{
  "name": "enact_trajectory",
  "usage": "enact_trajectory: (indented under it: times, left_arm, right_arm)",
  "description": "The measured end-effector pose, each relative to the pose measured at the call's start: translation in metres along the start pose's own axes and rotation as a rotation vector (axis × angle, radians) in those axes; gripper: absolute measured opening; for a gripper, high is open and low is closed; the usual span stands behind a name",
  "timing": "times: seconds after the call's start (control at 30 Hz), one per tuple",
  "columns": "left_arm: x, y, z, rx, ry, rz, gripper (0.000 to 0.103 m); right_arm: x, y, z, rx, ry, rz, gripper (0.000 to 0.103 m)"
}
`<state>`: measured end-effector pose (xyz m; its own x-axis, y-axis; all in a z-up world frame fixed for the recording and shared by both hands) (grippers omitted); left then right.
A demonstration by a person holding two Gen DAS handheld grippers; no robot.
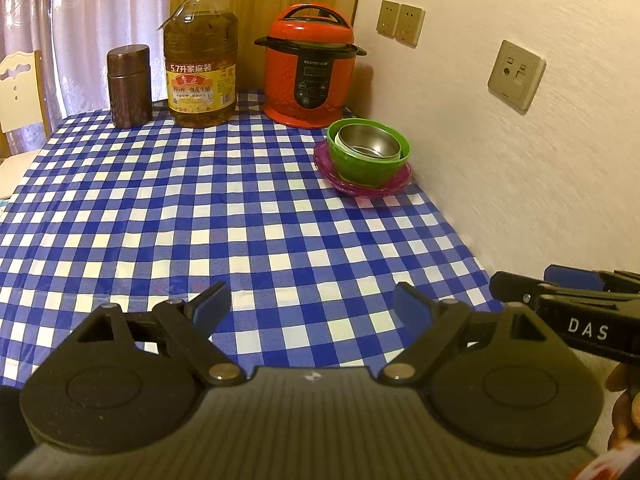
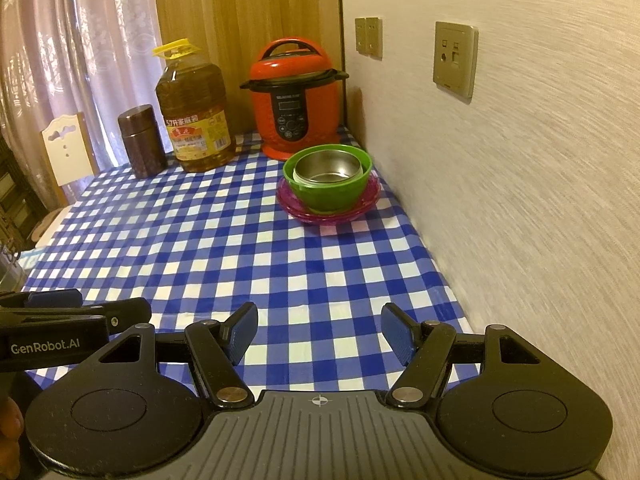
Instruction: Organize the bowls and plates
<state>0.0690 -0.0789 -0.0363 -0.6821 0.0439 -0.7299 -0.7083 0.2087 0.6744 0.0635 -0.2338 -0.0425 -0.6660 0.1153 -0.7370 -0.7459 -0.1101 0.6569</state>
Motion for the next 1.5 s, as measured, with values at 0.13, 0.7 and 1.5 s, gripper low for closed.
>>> enact_trajectory:
  times: [0.13,0.7,1.5]
  left_arm:
    - [-0.0001,0.0001,-0.0005,-0.002,0.0,0.001,0.087]
    - [-0.0001,-0.0004,-0.0001,-0.001,0.001,0.001,0.087]
    - [0.0,-0.0012,-0.0005,-0.003,0.001,0.002,0.087]
  right_arm:
    - [-0.0002,0.0001,-0.0006,0.0,-0.001,-0.001,0.068]
    - [-0.0017,-0.0014,-0.0013,0.006,-0.004,0.0,0.068]
    - [-0.0018,-0.0027,-0.0024,0.007,-0.004,0.0,0.068]
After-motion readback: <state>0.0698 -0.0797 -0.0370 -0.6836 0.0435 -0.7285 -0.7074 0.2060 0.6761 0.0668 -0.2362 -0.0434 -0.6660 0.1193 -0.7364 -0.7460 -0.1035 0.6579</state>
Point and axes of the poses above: each gripper's, at about its wrist camera, not at the fingertips, and y roughly against the way its jaws point, z to its left, x to its underside, the point moved 9 cm from there along -y, roughly the way its jaws point, and after that the axes turned 3 degrees about -y, right-handed, at the moved point
